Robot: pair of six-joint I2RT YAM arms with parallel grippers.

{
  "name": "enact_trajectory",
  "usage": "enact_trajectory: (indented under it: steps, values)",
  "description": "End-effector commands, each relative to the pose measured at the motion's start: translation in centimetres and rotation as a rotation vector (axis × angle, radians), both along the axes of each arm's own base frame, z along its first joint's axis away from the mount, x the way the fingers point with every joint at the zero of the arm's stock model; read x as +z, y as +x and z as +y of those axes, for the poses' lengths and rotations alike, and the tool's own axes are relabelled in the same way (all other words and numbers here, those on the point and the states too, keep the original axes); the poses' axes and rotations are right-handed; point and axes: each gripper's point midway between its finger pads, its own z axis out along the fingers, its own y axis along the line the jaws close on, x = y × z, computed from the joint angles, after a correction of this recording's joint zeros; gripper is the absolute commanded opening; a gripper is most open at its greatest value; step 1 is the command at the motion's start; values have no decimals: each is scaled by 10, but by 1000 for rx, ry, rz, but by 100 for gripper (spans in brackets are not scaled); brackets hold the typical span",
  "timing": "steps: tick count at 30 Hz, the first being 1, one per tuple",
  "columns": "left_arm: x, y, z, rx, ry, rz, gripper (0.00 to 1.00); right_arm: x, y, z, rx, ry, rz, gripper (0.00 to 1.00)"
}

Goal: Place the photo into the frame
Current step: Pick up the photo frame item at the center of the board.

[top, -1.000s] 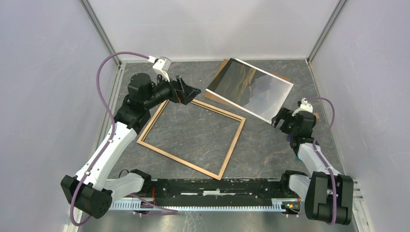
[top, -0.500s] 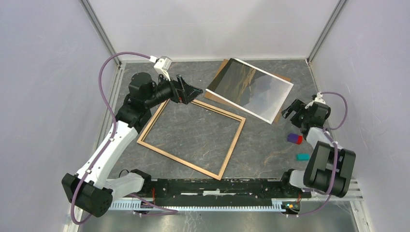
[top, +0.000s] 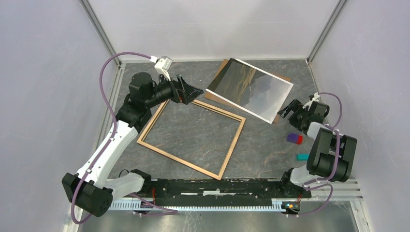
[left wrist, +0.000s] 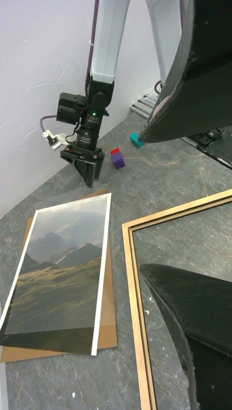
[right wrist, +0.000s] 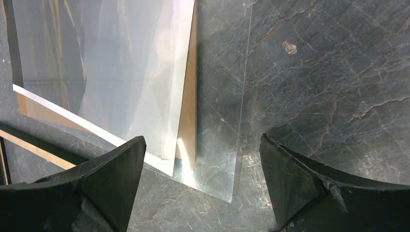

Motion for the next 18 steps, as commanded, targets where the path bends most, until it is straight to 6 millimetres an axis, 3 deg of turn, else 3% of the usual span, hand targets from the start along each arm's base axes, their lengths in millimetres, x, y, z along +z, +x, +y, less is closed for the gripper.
enact_trajectory:
  steps: [1, 5, 14, 18]
  values:
    - [18, -2, -8, -31, -61, -3, 100, 14, 18, -10, -6, -22, -45, 94]
    - [18, -1, -8, -29, -60, -2, 100, 12, 24, -10, -15, -3, -44, 93]
    - [10, 6, -5, 7, -34, 18, 100, 10, 34, 9, 61, 108, -98, 90]
    - [8, 7, -4, 14, -30, 26, 100, 13, 38, 14, 83, 134, -134, 83]
